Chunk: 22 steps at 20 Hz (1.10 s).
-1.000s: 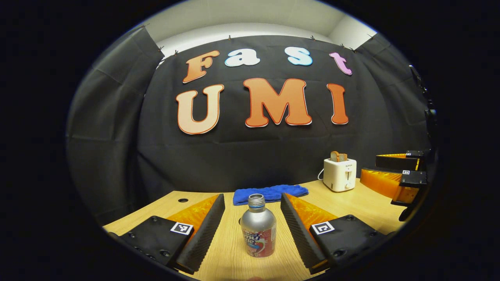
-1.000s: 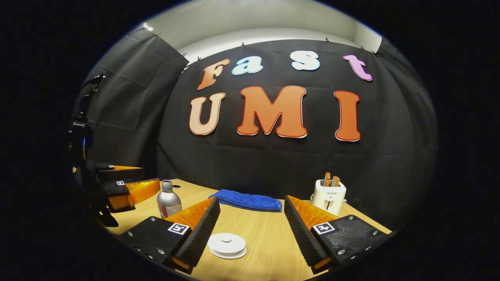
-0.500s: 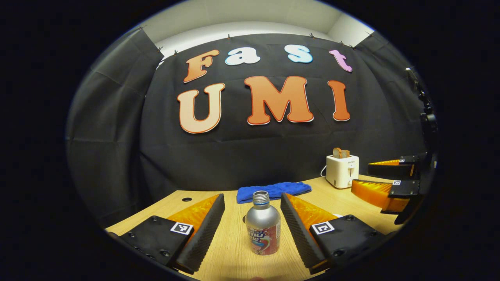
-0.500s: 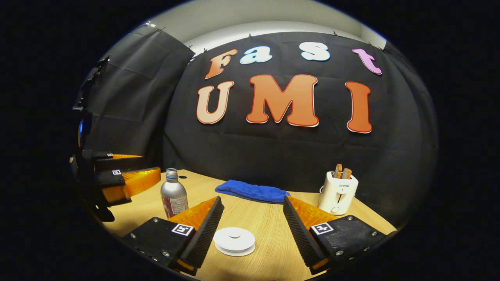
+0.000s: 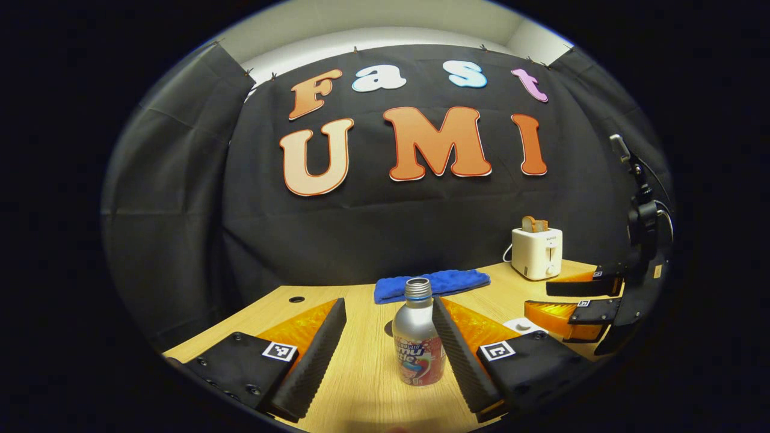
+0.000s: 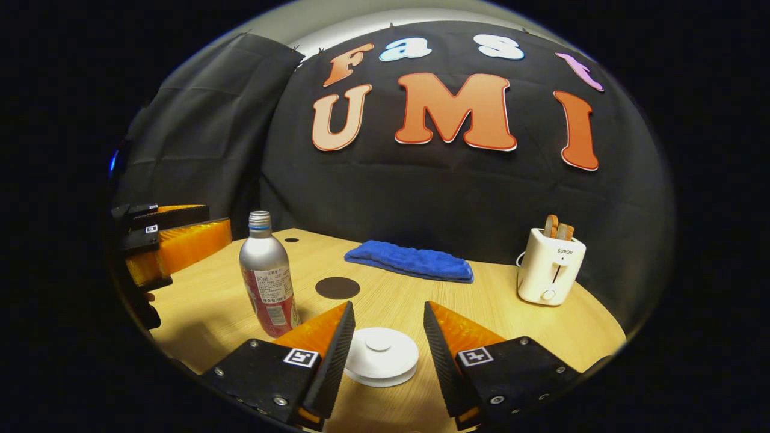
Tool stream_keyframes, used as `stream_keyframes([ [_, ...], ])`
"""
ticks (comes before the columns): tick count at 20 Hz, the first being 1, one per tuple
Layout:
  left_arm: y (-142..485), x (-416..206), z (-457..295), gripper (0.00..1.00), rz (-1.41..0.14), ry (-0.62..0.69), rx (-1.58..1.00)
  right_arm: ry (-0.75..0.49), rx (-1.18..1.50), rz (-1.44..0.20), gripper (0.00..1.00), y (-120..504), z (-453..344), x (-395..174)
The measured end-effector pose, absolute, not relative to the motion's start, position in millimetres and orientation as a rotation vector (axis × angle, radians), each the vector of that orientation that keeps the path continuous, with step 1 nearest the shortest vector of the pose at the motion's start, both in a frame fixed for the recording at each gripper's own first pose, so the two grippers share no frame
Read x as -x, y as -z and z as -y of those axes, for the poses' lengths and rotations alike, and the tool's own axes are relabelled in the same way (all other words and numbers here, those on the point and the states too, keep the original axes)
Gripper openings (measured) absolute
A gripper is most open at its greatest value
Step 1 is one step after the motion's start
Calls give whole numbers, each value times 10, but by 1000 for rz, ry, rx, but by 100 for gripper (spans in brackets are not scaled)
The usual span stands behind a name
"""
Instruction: Open the teacup lid with one hand, grasp the water bottle and pour water into the teacup with the other hand; after pouring, place the water bottle on the coaster and then close the teacup lid.
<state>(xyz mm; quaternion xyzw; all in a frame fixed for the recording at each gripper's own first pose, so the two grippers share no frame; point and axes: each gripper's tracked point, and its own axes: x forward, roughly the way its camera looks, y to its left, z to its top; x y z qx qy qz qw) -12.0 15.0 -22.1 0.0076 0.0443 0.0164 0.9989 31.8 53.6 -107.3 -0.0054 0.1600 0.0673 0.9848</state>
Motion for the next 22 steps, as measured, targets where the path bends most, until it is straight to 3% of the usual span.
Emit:
stream_keyframes([
  [3,275,107,-149,91,-100,-30,-7,-140,25,-364,56,1198,-570,-312],
  [6,312,102,-136,99,-111,-26,-5,-148,36,-383,54,1287,-592,-330],
  [10,364,94,-147,95,-119,-27,0,-157,9,-428,42,1438,-622,-337],
  [11,382,93,-154,95,-123,-29,-1,-158,7,-436,35,1455,-621,-345],
  [18,449,56,-180,95,-138,-36,8,-172,48,-412,35,1458,-658,-394],
  [19,465,64,-170,95,-140,-36,9,-171,57,-407,28,1457,-657,-393],
  [22,479,71,-179,95,-143,-36,15,-167,58,-403,24,1455,-641,-404],
])
